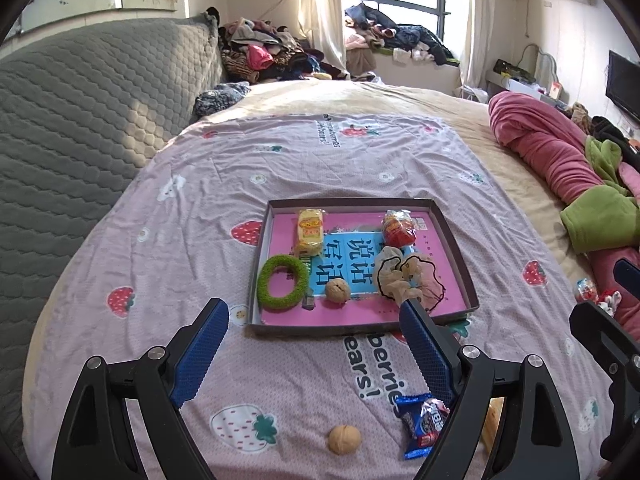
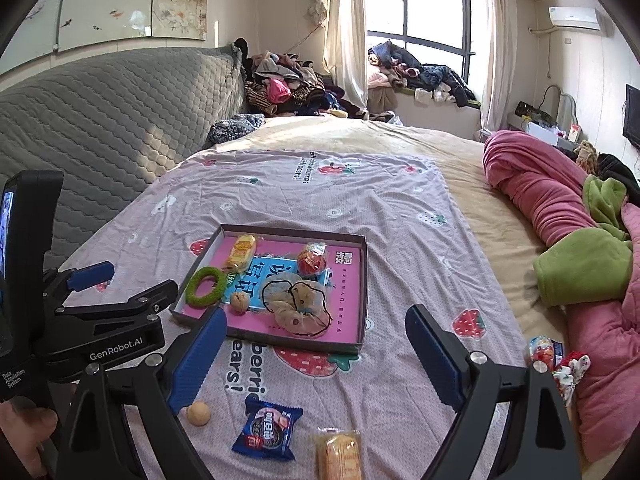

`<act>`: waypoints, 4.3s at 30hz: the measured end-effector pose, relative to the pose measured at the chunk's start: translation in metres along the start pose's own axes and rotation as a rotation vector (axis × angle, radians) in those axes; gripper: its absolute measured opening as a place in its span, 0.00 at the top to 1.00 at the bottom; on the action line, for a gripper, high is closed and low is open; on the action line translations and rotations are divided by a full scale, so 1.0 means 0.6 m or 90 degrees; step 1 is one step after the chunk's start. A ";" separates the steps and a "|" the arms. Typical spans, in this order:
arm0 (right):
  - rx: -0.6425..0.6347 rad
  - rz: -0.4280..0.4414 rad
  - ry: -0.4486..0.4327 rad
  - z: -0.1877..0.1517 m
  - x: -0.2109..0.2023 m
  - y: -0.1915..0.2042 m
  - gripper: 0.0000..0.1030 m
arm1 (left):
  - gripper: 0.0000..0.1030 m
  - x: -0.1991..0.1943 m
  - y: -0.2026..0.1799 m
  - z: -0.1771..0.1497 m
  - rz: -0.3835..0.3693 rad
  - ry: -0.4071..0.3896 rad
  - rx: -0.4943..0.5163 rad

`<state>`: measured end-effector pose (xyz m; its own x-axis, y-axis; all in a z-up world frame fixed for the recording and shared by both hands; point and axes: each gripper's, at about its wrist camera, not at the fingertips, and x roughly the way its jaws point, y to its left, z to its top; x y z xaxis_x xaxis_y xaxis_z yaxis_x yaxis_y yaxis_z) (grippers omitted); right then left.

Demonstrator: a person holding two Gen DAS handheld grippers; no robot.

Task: Organize objects
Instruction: 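Pull both tools back from the tray toward the remaining walnut and cookie packet, then move the left tool toward the walnut while the right tool approaches the orange cake packet, then grasp the walnut with the left tool while the right tool grasps the orange cake packet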

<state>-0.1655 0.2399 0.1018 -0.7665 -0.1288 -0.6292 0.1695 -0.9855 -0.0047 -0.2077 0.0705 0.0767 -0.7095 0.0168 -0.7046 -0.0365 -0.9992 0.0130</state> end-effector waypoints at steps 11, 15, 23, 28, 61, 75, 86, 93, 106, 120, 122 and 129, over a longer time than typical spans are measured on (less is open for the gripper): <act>-0.010 -0.005 -0.019 -0.011 -0.067 0.011 0.03 | 0.09 -0.067 0.010 -0.021 0.008 -0.023 -0.008; -0.012 -0.008 -0.025 -0.015 -0.084 0.015 0.02 | 0.00 -0.088 0.013 -0.031 0.006 -0.035 -0.015; -0.016 -0.010 -0.032 -0.020 -0.107 0.019 0.01 | 0.00 -0.111 0.018 -0.041 0.008 -0.038 -0.015; -0.019 -0.009 -0.036 -0.025 -0.119 0.021 0.01 | 0.00 -0.123 0.022 -0.048 0.005 -0.041 -0.017; -0.028 -0.023 -0.021 -0.113 -0.168 0.022 0.01 | 0.00 -0.153 0.017 -0.148 -0.012 -0.025 -0.007; -0.030 -0.034 0.000 -0.154 -0.168 0.013 0.01 | 0.00 -0.156 0.013 -0.191 -0.019 -0.022 -0.001; -0.025 -0.032 0.023 -0.182 -0.143 0.006 0.01 | 0.00 -0.123 0.013 -0.223 -0.023 0.004 -0.001; -0.022 -0.033 0.031 -0.194 -0.129 0.004 0.01 | 0.00 -0.108 0.009 -0.236 -0.026 0.014 0.003; -0.022 -0.031 0.066 -0.228 -0.082 0.001 0.01 | 0.00 -0.058 0.005 -0.267 -0.033 0.037 0.013; -0.016 -0.036 0.126 -0.271 0.020 -0.022 0.01 | 0.00 0.039 -0.012 -0.278 -0.031 0.069 0.023; -0.013 -0.039 0.130 -0.274 0.032 -0.028 0.01 | 0.00 0.051 -0.009 -0.278 -0.031 0.070 0.019; -0.008 -0.045 0.153 -0.281 0.078 -0.039 0.01 | 0.00 0.090 -0.007 -0.271 -0.028 0.075 0.016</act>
<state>-0.1006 0.2754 -0.0585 -0.6077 -0.0281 -0.7937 0.1297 -0.9895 -0.0642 -0.1311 0.0698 -0.0767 -0.6191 0.0552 -0.7834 -0.0853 -0.9964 -0.0028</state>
